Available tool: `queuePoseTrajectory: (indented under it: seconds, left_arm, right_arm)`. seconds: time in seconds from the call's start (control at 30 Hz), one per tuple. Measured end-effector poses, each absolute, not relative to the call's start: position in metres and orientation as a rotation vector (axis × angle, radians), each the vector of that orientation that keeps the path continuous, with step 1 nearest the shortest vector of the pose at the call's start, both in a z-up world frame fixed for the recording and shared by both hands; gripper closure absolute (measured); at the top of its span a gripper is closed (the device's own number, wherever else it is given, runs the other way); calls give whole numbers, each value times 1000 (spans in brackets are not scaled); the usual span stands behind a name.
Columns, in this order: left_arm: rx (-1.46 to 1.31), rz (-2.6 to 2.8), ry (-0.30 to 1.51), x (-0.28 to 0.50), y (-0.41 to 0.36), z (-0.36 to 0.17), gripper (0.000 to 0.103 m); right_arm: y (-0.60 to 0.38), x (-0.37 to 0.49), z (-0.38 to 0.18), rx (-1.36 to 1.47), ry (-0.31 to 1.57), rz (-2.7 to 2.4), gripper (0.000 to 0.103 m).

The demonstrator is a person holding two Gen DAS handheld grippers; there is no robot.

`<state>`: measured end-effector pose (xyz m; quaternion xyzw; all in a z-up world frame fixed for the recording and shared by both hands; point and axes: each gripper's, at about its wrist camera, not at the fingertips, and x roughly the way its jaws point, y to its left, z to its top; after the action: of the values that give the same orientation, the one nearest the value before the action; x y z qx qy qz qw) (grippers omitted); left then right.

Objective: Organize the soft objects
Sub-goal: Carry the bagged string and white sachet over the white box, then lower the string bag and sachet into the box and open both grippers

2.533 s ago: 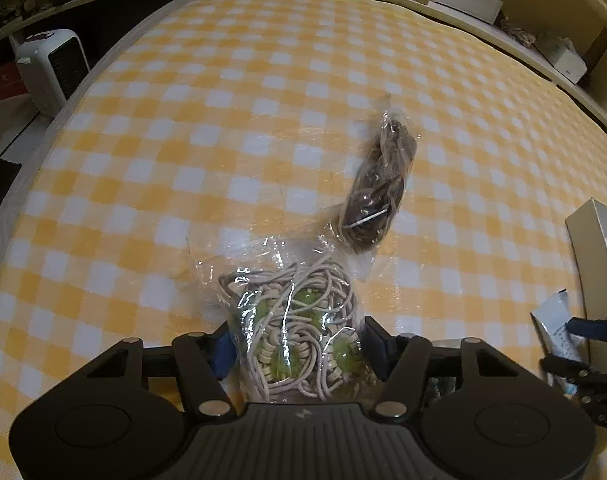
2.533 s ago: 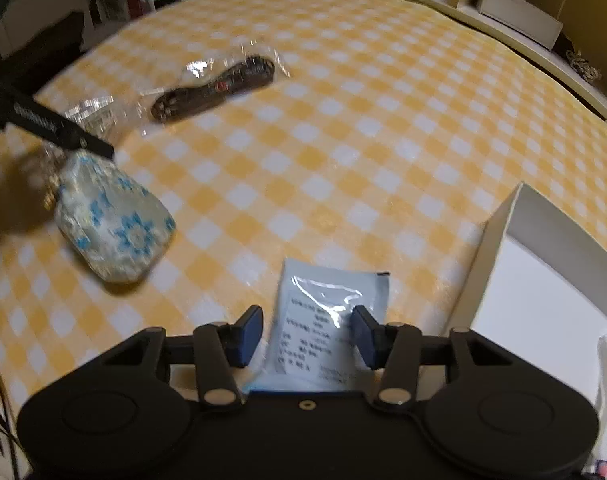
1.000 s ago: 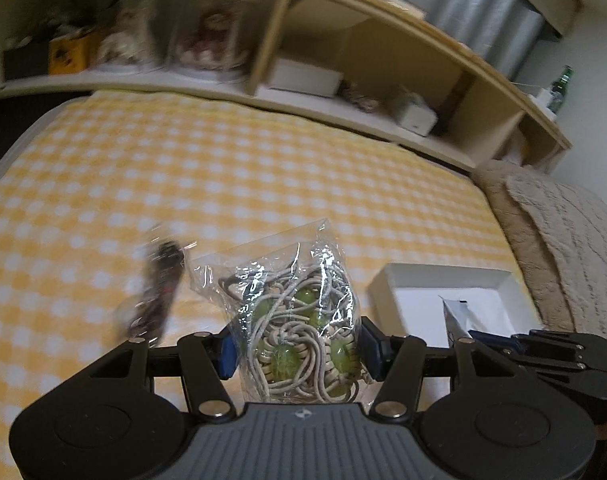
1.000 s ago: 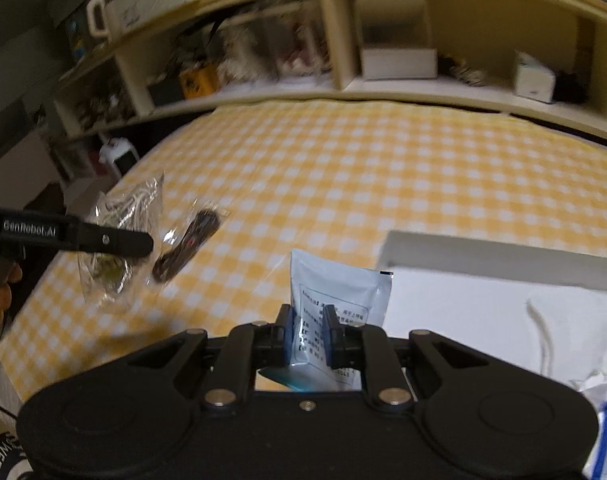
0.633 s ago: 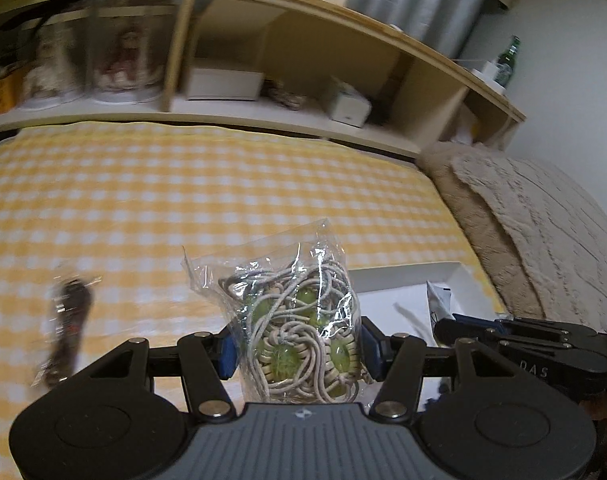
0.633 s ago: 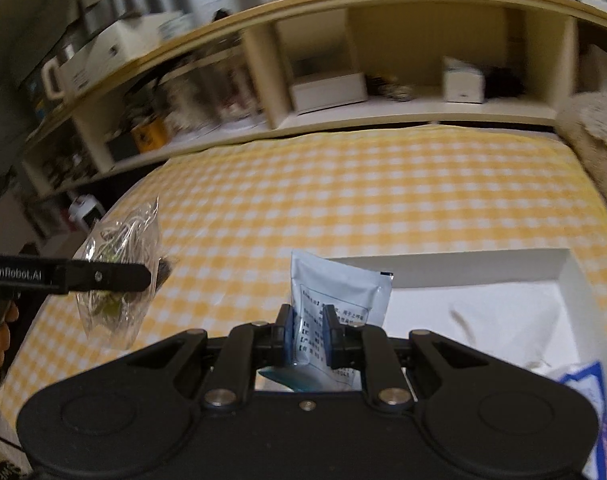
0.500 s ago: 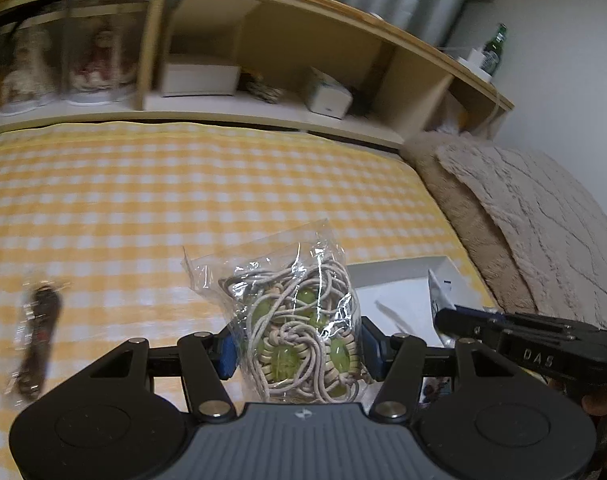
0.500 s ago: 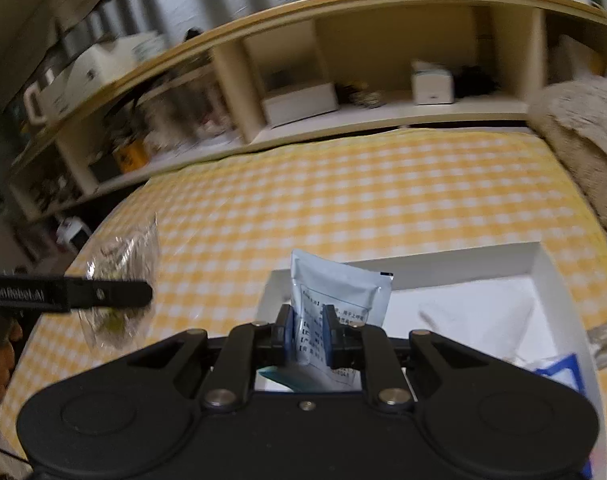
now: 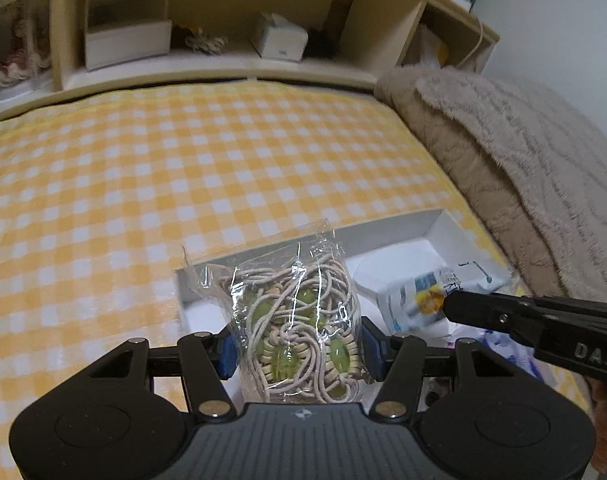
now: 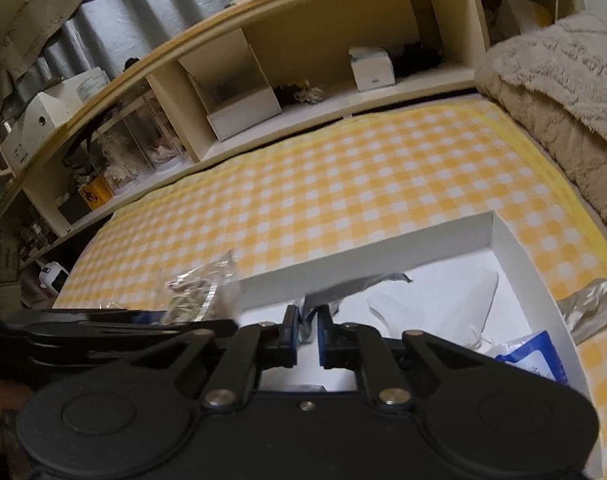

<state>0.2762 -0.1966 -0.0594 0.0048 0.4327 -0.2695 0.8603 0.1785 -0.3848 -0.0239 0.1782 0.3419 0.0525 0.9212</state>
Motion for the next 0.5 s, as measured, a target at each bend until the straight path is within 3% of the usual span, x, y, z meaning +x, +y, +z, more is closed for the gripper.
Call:
queuePoseTrajectory:
  seconds: [0.5]
  left_arm:
    - [41,-493,995,306,-211,-121,43]
  right_arm:
    - [-372,210,-51,277,834,176,93]
